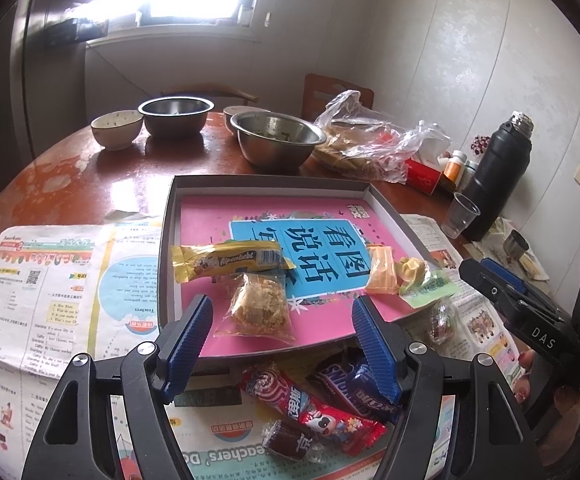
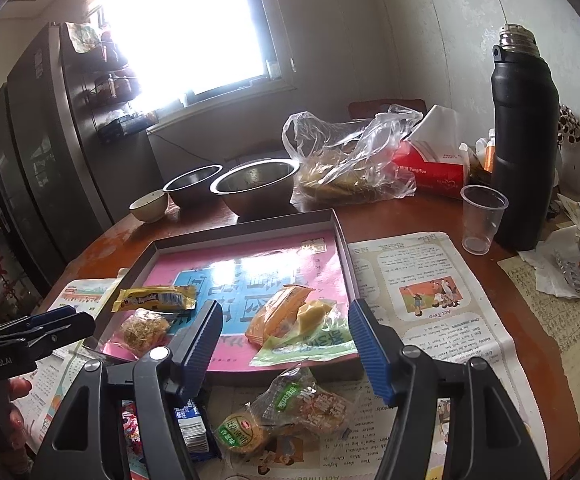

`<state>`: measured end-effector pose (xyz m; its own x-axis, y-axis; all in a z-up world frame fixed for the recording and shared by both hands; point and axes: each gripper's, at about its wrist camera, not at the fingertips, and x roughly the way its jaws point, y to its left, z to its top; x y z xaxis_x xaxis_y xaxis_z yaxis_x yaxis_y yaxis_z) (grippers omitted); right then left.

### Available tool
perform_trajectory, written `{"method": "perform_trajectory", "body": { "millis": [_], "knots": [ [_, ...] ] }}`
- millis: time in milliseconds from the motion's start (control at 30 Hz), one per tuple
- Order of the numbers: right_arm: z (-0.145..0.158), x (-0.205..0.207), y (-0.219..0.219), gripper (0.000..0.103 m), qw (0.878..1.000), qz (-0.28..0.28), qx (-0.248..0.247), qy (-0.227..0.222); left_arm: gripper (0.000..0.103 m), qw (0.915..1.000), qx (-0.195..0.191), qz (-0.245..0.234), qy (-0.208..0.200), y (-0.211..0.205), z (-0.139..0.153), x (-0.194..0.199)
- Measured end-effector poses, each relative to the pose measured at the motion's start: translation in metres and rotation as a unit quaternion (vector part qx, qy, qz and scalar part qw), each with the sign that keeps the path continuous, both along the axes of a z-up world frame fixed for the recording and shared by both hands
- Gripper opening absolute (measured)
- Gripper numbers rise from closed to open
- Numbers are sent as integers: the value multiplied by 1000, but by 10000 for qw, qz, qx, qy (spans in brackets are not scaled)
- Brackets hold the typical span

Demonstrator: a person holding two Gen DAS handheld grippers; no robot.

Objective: Organize snacks
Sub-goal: 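Withdraw both grippers from the tray toward the remaining snack pile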

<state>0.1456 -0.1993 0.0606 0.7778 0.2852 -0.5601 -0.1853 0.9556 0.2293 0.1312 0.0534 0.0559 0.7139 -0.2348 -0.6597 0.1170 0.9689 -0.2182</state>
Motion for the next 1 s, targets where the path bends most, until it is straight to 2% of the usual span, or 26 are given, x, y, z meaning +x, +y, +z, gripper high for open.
{"method": "perform_trajectory", "body": {
  "millis": [1000],
  "knots": [
    [2,-25,-10,65,10000,18,-16,35,74,9997,58,240,45,17,3,-29]
  ]
}}
